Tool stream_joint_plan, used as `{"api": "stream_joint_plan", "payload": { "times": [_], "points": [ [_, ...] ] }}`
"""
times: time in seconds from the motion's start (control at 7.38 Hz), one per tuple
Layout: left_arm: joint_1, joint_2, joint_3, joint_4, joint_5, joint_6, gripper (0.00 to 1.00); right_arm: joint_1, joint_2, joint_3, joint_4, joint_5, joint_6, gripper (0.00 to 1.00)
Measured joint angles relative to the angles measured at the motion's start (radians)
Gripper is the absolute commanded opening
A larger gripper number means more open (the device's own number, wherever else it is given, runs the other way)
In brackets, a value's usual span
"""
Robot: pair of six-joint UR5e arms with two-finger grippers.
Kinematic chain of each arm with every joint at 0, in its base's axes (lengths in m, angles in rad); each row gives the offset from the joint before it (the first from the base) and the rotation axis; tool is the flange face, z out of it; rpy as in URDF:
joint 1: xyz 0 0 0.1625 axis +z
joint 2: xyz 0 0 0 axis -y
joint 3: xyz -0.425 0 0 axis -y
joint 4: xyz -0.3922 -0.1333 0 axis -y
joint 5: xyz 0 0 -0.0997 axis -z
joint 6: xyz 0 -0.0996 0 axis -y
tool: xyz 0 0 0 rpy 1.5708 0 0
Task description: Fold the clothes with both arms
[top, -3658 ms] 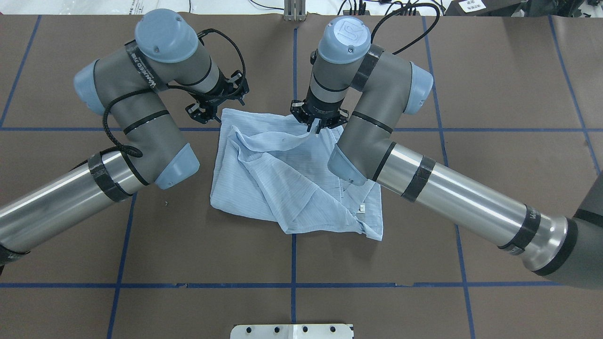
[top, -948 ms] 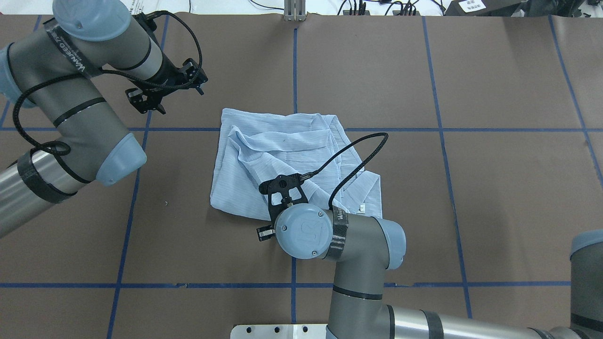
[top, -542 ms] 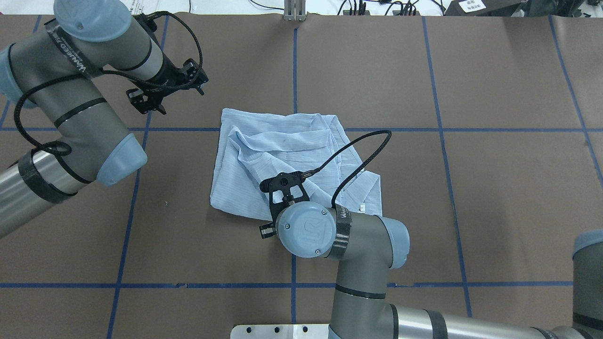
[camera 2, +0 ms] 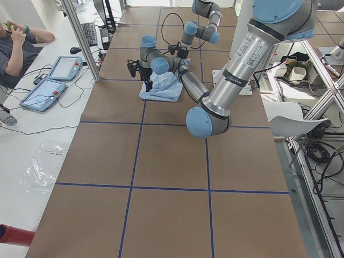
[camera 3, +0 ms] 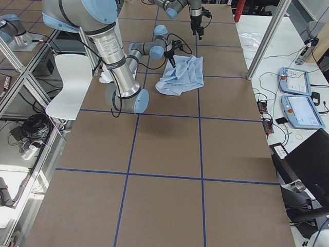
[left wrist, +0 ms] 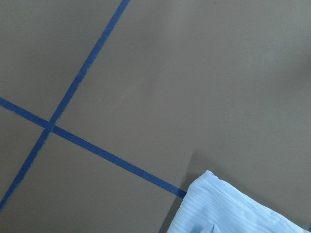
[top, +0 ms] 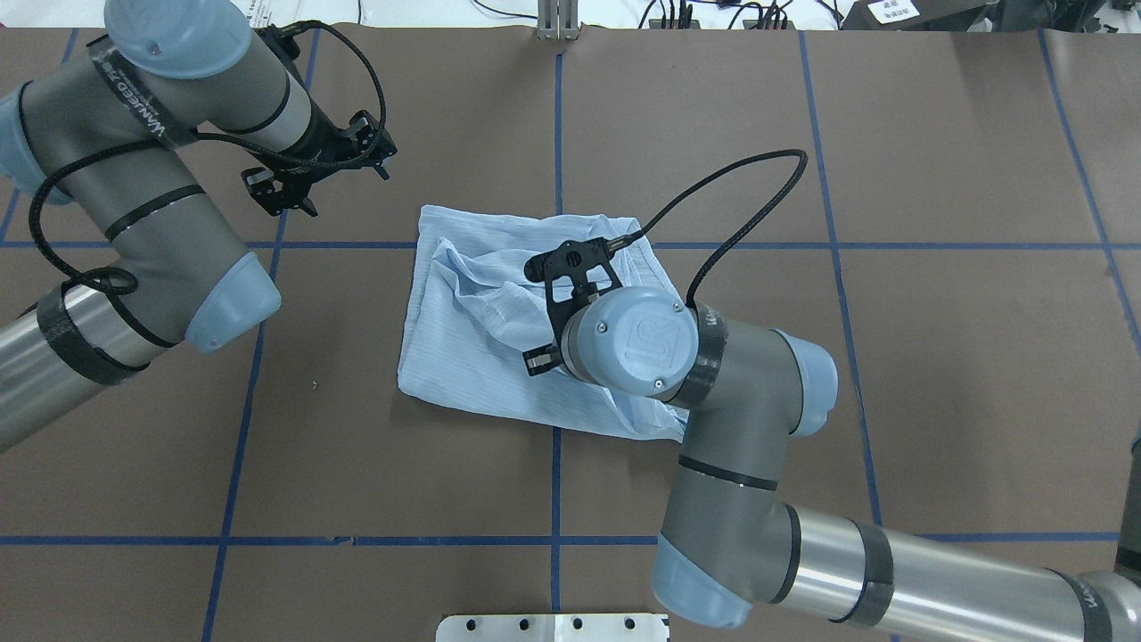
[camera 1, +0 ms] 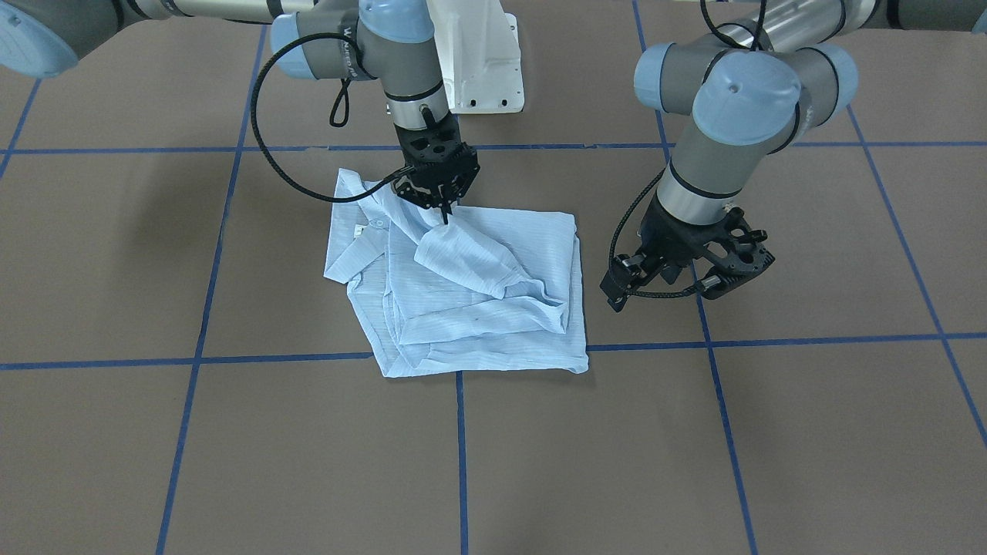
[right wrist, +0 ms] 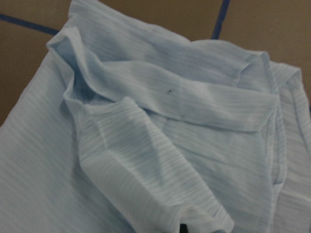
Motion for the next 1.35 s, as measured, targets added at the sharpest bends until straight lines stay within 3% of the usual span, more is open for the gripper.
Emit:
{"api": "stream_joint_plan", "payload": {
  "times": [0.27,0.68,0.81,0.95,1.35],
  "points": [
    [0.001,-0.006,-0.002,0.002,0.000,-0.002,1.00,0.100,0.009,-0.068,0.001,0.006,-0.113,0.00],
    [0.002,-0.012,-0.005,0.003,0.000,-0.020,1.00,0.195,0.085,-0.274,0.006,0.007,-0.274,0.00],
    [0.003,-0.015,-0.005,0.002,0.000,-0.028,1.00,0.208,0.112,-0.329,0.008,0.006,-0.295,0.09],
    [0.003,-0.016,-0.005,0.001,0.000,-0.031,1.00,0.214,0.124,-0.359,0.018,0.005,-0.302,0.99],
    [0.003,-0.014,-0.014,-0.001,0.000,-0.023,1.00,0.224,0.117,-0.394,0.090,0.022,-0.299,1.00]
  ]
}}
